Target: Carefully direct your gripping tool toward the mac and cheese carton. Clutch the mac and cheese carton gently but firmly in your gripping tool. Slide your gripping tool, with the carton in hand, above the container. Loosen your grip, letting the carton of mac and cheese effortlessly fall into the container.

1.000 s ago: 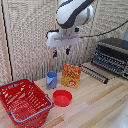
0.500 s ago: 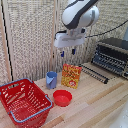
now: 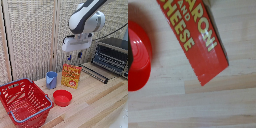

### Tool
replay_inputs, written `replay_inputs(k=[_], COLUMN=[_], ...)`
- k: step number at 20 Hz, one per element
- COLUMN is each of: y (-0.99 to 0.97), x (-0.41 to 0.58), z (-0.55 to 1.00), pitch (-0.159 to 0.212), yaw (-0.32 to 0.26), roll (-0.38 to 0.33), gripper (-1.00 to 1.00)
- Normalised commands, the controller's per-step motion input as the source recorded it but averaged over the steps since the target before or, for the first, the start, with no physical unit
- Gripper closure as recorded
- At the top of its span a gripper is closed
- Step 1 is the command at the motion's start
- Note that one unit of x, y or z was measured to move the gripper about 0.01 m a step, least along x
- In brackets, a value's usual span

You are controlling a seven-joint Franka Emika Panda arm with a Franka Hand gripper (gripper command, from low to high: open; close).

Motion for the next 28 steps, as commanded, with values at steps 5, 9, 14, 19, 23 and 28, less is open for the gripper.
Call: replay_inputs(k=[5, 9, 14, 19, 23, 28], y=[-0.05, -0.12, -0.09, -0.01, 0.0, 0.0], x=[-0.049, 0.049, 0.09, 0.045, 0.0, -0.028], z=[-0.43, -0.48, -0.41, -0.17, -0.01, 0.0], pitch=[0.0, -0.023, -0.002, 0.0, 0.0, 0.0], yaw=[0.174, 0.269, 0.311, 0.116, -0.017, -0.126], roll=[-0.003, -0.017, 0.0, 0.013, 0.014, 0.001], gripper=[-1.0, -1.0, 1.0, 1.0, 1.0, 1.0])
